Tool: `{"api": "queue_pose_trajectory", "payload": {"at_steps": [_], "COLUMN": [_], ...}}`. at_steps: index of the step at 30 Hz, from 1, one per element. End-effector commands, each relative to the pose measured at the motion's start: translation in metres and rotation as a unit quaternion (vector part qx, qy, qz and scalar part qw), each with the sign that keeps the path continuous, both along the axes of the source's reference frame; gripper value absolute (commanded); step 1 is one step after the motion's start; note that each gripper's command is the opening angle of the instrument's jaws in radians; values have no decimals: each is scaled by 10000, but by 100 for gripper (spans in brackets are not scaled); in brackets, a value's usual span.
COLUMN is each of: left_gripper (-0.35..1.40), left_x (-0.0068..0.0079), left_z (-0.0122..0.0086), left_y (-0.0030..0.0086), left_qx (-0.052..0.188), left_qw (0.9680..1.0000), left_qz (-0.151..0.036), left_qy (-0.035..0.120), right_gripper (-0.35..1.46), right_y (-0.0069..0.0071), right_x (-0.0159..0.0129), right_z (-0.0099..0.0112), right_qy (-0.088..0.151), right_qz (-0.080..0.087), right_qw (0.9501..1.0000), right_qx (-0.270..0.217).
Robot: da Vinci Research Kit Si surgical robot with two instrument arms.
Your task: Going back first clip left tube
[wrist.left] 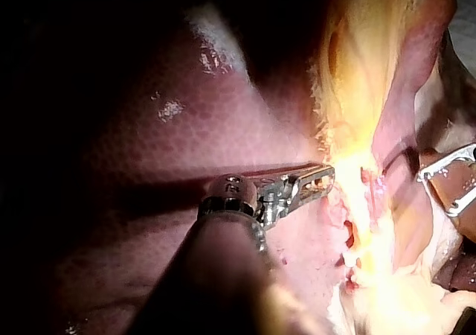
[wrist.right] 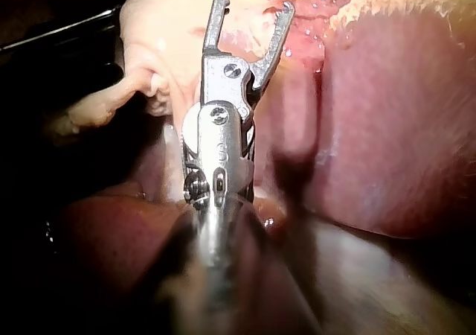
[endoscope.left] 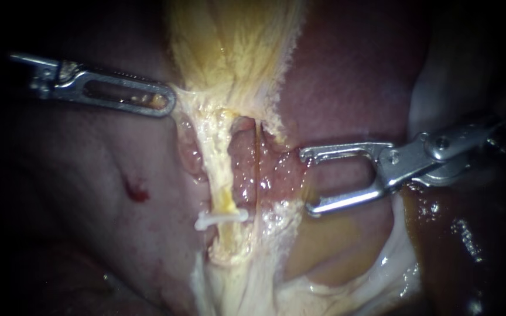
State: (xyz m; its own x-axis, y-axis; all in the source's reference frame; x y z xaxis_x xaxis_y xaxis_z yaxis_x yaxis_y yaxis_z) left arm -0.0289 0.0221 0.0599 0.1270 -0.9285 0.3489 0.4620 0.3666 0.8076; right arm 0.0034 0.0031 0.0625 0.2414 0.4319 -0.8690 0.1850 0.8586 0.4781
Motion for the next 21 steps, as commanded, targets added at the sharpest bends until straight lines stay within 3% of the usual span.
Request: {"api": "queue_pose_trajectory", "payload": {"at_steps": [1, 14, 21], "left_gripper": [-35, -35, -35], "left_x": [-3, -50, -59], "left_z": [2, 23, 29], "left_y": [-2, -16, -20], "left_qx": [30, 50, 45], "left_qw": [10000, 9999, 9998], "left_qz": [6, 166, 215], "left_qy": [7, 5, 13], "right_gripper": [50, 50, 50], "right_y": [0, 0, 0], "right_x": [0, -1, -1], "right_z": [0, 0, 0], "right_qy": [0, 8, 7], "right_qz": [1, -13, -12], "right_qw": [10000, 10000, 10000], "right_qx": [0, 4, 5]}}
